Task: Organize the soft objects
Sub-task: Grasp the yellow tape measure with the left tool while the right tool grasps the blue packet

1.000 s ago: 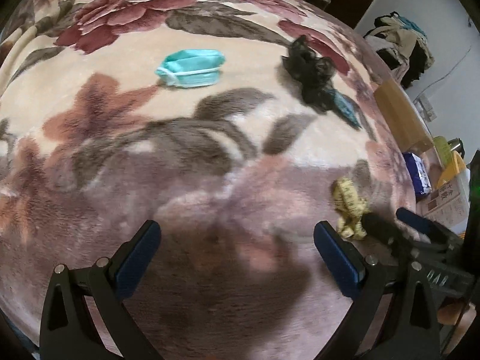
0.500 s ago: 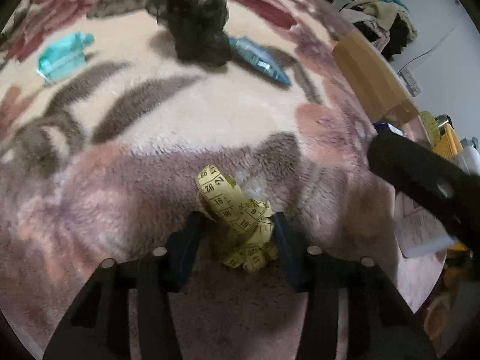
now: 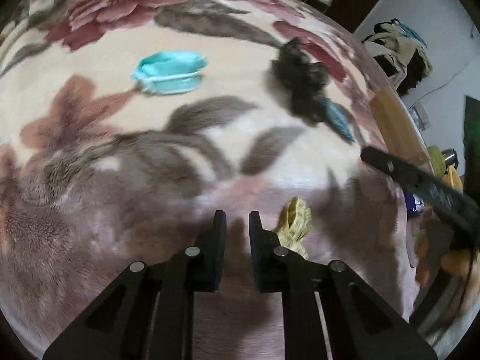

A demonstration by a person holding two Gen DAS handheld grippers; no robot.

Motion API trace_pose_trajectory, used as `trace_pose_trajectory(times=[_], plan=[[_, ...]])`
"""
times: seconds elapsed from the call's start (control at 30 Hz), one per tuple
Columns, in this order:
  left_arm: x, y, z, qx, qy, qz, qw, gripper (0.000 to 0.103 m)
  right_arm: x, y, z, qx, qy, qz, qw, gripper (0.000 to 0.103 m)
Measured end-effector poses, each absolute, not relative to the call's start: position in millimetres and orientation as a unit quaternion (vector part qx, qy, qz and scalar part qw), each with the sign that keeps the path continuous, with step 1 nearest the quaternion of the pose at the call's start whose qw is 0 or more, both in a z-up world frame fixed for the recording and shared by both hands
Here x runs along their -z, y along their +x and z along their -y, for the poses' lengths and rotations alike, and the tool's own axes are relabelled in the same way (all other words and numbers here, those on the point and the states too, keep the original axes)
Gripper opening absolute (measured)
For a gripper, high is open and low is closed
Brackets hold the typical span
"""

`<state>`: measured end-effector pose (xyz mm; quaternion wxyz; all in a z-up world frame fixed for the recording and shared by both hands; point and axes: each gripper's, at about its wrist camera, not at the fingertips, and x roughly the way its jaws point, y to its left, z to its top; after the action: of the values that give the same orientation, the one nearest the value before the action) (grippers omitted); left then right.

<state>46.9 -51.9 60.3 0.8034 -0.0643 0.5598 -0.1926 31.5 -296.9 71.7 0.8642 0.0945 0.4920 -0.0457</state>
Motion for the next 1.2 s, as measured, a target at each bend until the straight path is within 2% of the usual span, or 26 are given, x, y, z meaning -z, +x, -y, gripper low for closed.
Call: trace_pose_trajectory(times=[0.07,0.17,0.2,0.27,0.33,0.4,0.5,0.63,0.8,0.93,0.97,1.0,1.07,1.2], plan=[[-56,48,41,0.200,-0.075,-0.565,0.797,0.019,-63,56,290,0.036,0.069,-0.505,0.859,0.090],[-56,46,28,0.212,-0.087,-0.563,0.794,0.053,-50,83,282,0.030,0.027,-0.529,0.848,0.078],[-57,44,24,0.214,-0.090,-0.560,0.795,0.060,-47,89,279,0.034,0.011,-0.533,0.845,0.077],[-59,42,19,0.217,-0.097,-0.559,0.795,0.067,-41,100,276,0.041,-0.020,-0.537,0.842,0.077],[-60,41,17,0.224,-0.098,-0.561,0.791,0.069,-34,106,277,0.040,-0.031,-0.545,0.837,0.067],[-63,38,20,0.231,-0.092,-0.560,0.790,0.069,-31,106,278,0.030,-0.031,-0.550,0.834,0.040],[-67,31,30,0.246,-0.076,-0.556,0.790,0.069,-40,90,279,0.026,-0.019,-0.539,0.842,0.019],[-66,26,48,0.258,-0.060,-0.560,0.785,0.069,-53,50,283,0.013,0.024,-0.531,0.847,0.015],[-63,22,67,0.267,-0.023,-0.557,0.786,0.069,-56,6,281,-0.019,0.098,-0.544,0.833,0.014],[-58,24,84,0.276,-0.009,-0.560,0.781,0.068,-60,-5,272,-0.018,0.049,-0.530,0.846,0.017],[-57,25,90,0.279,-0.002,-0.561,0.780,0.067,-63,1,271,-0.016,0.035,-0.521,0.852,0.026],[-55,26,97,0.282,0.012,-0.561,0.778,0.057,-64,6,271,-0.014,0.031,-0.517,0.855,0.048],[-49,25,104,0.280,0.035,-0.563,0.777,0.039,-68,19,273,-0.016,0.032,-0.503,0.864,0.074],[-41,28,92,0.267,0.012,-0.566,0.780,0.034,-68,51,261,-0.044,-0.004,-0.496,0.867,0.077]])
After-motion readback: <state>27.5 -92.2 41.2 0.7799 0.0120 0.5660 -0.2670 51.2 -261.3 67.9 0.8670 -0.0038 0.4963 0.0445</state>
